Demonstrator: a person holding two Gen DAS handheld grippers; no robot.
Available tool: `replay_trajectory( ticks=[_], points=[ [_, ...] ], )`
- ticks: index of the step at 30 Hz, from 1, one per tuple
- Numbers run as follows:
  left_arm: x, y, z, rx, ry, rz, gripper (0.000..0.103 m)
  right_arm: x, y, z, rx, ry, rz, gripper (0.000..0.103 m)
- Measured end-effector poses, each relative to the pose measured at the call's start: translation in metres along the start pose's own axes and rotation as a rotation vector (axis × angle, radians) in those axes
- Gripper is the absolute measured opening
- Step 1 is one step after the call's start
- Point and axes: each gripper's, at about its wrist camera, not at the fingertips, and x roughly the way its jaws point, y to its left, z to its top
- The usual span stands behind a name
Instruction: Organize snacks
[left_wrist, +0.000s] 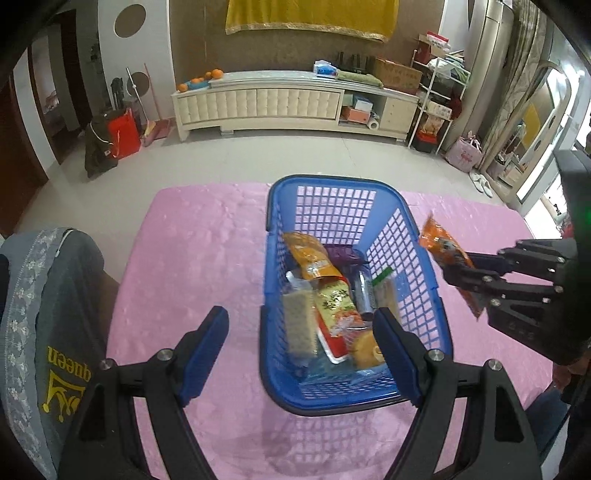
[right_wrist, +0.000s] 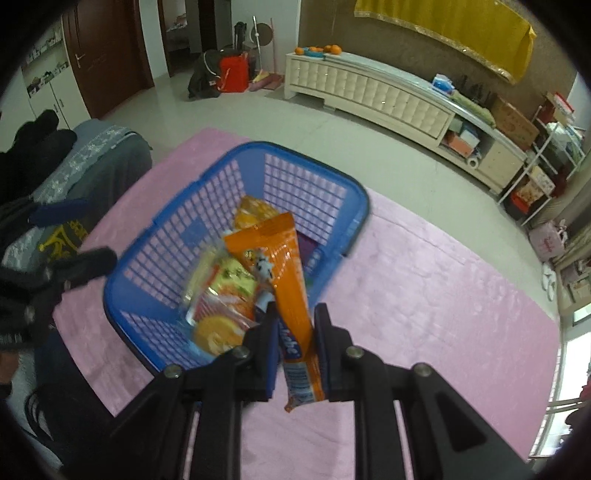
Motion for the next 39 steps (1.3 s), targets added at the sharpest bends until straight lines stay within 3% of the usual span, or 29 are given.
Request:
replay_trajectory(
  ticks=[11,14,17,25,28,30,32,39],
  points=[
    [0.023,0.024,0.003,-0.042,0.034,-0.019,0.079,0.044,0.021,0.027,0.008,0.058,0.015,0.022],
    [0.028,0.027,0.004,-0.045,0.032,-0.023,0.079,0.054,0.027,0.029,-0.018,0.067,-0.034,0.022],
    [0.033,0.029,0.002,-0.039,0.033,-0.005,0.079,0.061,0.029,0.029,-0.011,0.085,-0.009,0.022],
    [0.032,0.037,-0.004,-0.056,0.043,-0.005,0.079,0.068,0.033,0.028,-0.019,0.116,-0.067,0.022],
    [0.029,0.039,-0.006,-0.066,0.042,-0.005,0.079,0.068,0.035,0.027,-0.009,0.132,-0.157,0.03],
    [0.024,0.038,-0.008,-0.068,0.035,-0.002,0.079,0.062,0.036,0.026,-0.017,0.126,-0.171,0.057],
    [0.02,0.035,-0.01,-0.064,0.026,0.002,0.079,0.05,0.036,0.024,-0.014,0.095,-0.166,0.07],
    [-0.013,0.025,-0.027,-0.101,-0.036,-0.028,0.079,-0.001,0.037,0.004,0.039,-0.009,-0.108,0.07]
  ],
)
